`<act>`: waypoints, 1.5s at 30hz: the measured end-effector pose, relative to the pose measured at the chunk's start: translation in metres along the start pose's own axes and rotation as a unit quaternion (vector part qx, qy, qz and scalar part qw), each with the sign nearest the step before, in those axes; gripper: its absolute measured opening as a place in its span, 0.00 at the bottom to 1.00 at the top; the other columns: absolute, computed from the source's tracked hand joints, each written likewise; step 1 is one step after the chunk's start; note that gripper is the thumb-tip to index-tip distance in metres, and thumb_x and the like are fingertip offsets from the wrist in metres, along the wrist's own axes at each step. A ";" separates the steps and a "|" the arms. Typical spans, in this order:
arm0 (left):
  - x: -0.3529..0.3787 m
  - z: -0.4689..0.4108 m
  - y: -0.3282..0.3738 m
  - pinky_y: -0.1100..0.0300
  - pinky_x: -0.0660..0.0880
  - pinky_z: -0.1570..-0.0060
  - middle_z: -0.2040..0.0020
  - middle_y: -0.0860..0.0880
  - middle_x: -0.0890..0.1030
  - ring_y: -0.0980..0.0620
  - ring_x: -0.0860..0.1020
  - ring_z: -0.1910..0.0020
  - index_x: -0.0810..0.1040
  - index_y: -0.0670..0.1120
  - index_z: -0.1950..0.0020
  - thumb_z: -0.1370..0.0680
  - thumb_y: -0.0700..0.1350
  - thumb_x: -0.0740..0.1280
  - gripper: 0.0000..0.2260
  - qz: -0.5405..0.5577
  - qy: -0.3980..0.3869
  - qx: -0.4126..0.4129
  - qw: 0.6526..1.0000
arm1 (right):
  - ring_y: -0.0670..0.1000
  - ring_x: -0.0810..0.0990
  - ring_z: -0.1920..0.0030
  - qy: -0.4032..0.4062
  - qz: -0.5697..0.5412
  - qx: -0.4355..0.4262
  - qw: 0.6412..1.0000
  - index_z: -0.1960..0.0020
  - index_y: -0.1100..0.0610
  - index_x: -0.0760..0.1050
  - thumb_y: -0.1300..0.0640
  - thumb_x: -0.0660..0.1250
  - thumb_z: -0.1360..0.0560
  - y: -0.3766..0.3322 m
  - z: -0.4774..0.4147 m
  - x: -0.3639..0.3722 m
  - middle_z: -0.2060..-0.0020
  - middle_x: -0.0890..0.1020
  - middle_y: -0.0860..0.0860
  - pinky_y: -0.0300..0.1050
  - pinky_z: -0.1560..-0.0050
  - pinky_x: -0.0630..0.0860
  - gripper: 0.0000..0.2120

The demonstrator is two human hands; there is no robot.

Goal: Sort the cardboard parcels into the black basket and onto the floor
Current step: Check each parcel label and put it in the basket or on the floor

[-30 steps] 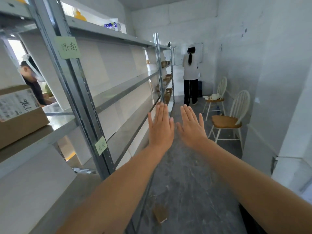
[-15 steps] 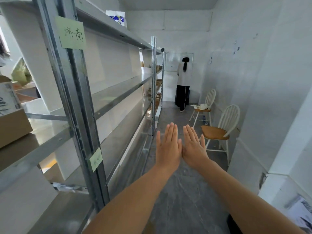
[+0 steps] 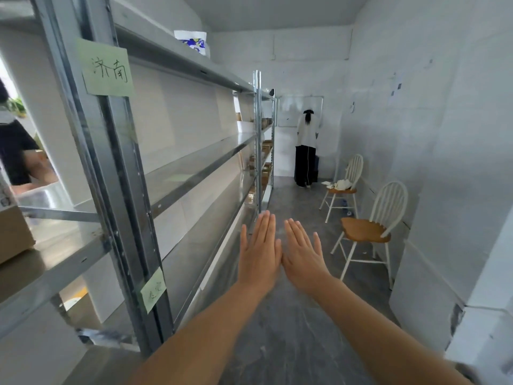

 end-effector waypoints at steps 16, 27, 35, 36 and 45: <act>0.035 -0.087 0.021 0.49 0.38 0.23 0.19 0.52 0.47 0.55 0.42 0.21 0.46 0.49 0.20 0.17 0.54 0.42 0.26 -0.057 0.008 -0.068 0.996 | 0.43 0.32 0.25 0.039 -0.054 -0.063 0.996 0.20 0.54 0.36 0.44 0.44 0.16 0.081 -0.096 -0.006 0.21 0.39 0.47 0.52 0.27 0.31 0.30; 0.081 -0.107 0.041 0.46 0.43 0.22 0.19 0.50 0.53 0.53 0.48 0.21 0.51 0.47 0.20 0.16 0.51 0.47 0.25 -0.063 0.004 -0.075 0.995 | 0.46 0.35 0.22 0.006 -0.066 -0.076 0.995 0.20 0.54 0.36 0.45 0.45 0.16 0.136 -0.118 0.020 0.21 0.39 0.47 0.53 0.26 0.33 0.31; 0.090 -0.133 0.016 0.46 0.42 0.22 0.19 0.51 0.49 0.53 0.45 0.21 0.46 0.48 0.20 0.20 0.58 0.34 0.30 -0.072 -0.003 -0.094 0.993 | 0.46 0.36 0.22 0.014 -0.064 -0.092 0.994 0.20 0.55 0.37 0.45 0.46 0.16 0.124 -0.163 0.027 0.20 0.41 0.47 0.54 0.25 0.33 0.31; 0.095 -0.137 0.011 0.46 0.41 0.23 0.19 0.51 0.48 0.53 0.45 0.21 0.46 0.48 0.20 0.21 0.58 0.32 0.31 -0.072 -0.003 -0.094 0.993 | 0.46 0.36 0.22 0.011 -0.065 -0.094 0.993 0.20 0.55 0.38 0.45 0.46 0.16 0.121 -0.169 0.031 0.20 0.41 0.47 0.54 0.25 0.34 0.31; 0.142 -0.185 -0.038 0.47 0.38 0.24 0.19 0.51 0.45 0.54 0.38 0.22 0.44 0.47 0.19 0.17 0.53 0.38 0.26 -0.064 -0.026 -0.094 0.993 | 0.45 0.36 0.22 0.003 -0.060 -0.083 0.995 0.20 0.54 0.38 0.41 0.44 0.17 0.111 -0.233 0.050 0.20 0.41 0.46 0.51 0.27 0.31 0.32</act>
Point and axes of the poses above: each hand's wrist, its own z-axis away from the middle knuckle, its own x-axis out of the palm, y = z × x, the point moved 5 cm from there along -z, towards the middle knuckle
